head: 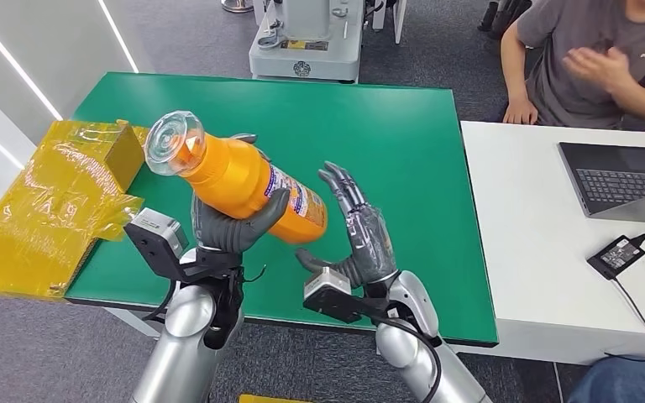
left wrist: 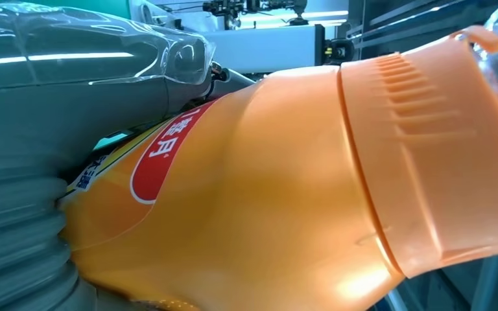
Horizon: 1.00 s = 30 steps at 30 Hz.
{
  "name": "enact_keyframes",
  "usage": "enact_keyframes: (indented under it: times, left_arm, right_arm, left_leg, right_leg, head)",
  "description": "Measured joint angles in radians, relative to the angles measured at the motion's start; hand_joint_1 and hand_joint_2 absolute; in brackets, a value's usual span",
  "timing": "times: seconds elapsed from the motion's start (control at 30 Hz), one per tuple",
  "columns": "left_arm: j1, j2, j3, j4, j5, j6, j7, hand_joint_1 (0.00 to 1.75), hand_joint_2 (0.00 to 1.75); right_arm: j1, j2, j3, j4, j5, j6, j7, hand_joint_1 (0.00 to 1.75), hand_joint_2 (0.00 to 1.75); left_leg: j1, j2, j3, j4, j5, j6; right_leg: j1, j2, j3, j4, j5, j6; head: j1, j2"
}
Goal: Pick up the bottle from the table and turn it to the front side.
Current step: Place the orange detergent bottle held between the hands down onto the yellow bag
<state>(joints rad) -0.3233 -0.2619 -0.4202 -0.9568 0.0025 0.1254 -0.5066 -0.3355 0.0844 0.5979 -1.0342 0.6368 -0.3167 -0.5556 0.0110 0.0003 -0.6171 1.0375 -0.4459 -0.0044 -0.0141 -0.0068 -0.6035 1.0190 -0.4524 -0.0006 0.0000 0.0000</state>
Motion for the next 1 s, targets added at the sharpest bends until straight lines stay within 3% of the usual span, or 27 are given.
enact_keyframes:
  times: [0.07,0.2,0.37,0.53,0.7,1.0]
  left_arm:
    - [0.0,0.0,0.001,-0.002,0.0,0.005,0.0,1.75,1.75]
    - [0.0,0.0,0.002,-0.003,0.006,0.023,-0.005,1.75,1.75]
    - [0.0,0.0,0.003,-0.003,0.011,0.051,-0.02,1.75,1.75]
    - [0.0,0.007,0.005,-0.005,-0.003,0.086,-0.03,1.75,1.75]
    - [-0.001,0.03,0.009,-0.023,-0.048,0.13,-0.034,1.75,1.75]
    - [-0.004,0.13,0.024,-0.079,-0.215,0.219,0.012,1.75,1.75]
  right_arm:
    - [0.017,0.001,-0.008,-0.038,-0.07,-0.035,-0.036,0.0,1.75]
    - [0.071,0.007,-0.017,-0.19,-0.335,-0.146,-0.131,0.0,1.75]
    - [0.123,0.006,-0.004,-0.441,-0.548,-0.311,-0.145,0.0,1.75]
    - [0.147,0.003,0.029,-0.595,-0.582,-0.355,-0.147,0.0,1.75]
    - [0.149,-0.002,0.065,-0.65,-0.585,-0.356,-0.147,0.0,1.75]
    - [0.125,-0.007,0.092,-0.646,-0.616,-0.328,-0.144,0.0,1.75]
  left_leg:
    - [0.0,0.0,0.0,0.0,0.0,0.0]
    - [0.0,-0.001,0.0,0.0,0.0,0.0]
    - [0.0,0.0,0.0,0.0,0.0,0.0]
    - [0.0,0.0,0.0,0.0,0.0,0.0]
    - [0.0,0.0,0.0,-0.001,0.0,0.0]
    - [0.0,0.0,0.0,-0.001,0.0,0.0]
  right_leg:
    - [0.0,0.0,0.0,0.0,0.0,0.0]
    - [0.0,-0.001,0.0,0.0,0.0,0.0]
    - [0.0,0.0,0.0,0.0,0.0,0.0]
    - [0.0,0.0,0.0,0.0,0.0,0.0]
    - [0.0,0.0,0.0,0.001,0.0,0.0]
    - [0.0,0.0,0.0,0.001,0.0,0.0]
  head:
    - [0.0,0.0]
    - [0.0,0.0]
    - [0.0,0.0]
    - [0.0,0.0]
    - [0.0,0.0]
    - [0.0,0.0]
